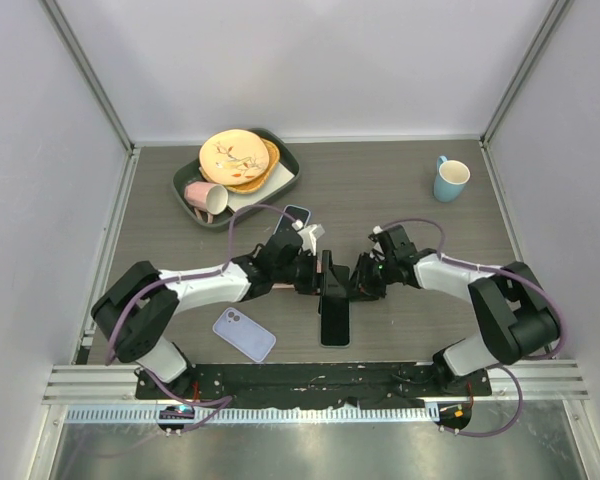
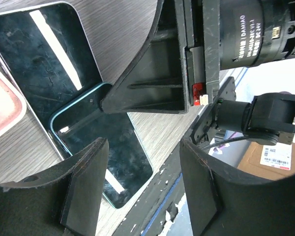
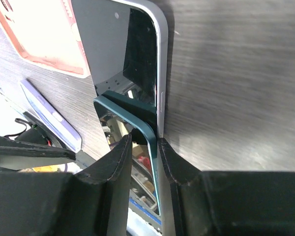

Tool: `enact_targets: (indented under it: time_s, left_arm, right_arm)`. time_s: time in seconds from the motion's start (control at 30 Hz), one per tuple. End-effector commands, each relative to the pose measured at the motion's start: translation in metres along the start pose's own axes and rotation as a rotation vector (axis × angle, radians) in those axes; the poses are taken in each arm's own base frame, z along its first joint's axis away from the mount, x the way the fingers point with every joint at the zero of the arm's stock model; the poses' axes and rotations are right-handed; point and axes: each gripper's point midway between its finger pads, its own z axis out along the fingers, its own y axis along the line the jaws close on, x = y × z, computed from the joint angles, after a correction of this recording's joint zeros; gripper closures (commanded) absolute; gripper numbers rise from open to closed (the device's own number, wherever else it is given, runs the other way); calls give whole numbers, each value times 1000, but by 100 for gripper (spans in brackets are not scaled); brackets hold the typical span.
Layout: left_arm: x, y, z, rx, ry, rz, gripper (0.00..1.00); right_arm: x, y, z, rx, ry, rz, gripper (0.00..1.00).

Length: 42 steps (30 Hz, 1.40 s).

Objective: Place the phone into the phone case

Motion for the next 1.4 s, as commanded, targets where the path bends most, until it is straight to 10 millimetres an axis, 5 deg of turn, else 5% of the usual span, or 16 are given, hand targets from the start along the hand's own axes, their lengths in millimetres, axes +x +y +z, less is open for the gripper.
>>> enact_targets:
  time_s: [0.0, 0.23, 0.5, 0.77, 1.03, 1.37]
  left_arm:
    - [4, 13, -12, -55, -27, 3, 37]
    - [-3, 28, -26, -134, -51, 40, 35]
    - [-33, 31, -41, -121, -77, 83, 34]
    - [-68, 27, -44, -21, -57, 129, 34]
    - [-72, 29, -5, 62, 123, 171, 35]
    - [-63, 58, 17, 3, 201, 139, 37]
  right_arm:
    - [-16, -9, 14, 78, -41, -105, 76]
    - [-53, 7, 20, 104, -31, -306, 71]
    - [-57, 16, -7, 129, -100, -313, 41]
    - [-12, 13, -41, 66, -86, -272, 32]
    - [67, -1, -41, -75, 60, -168, 30]
    - [89, 24, -14, -234, 137, -143, 30]
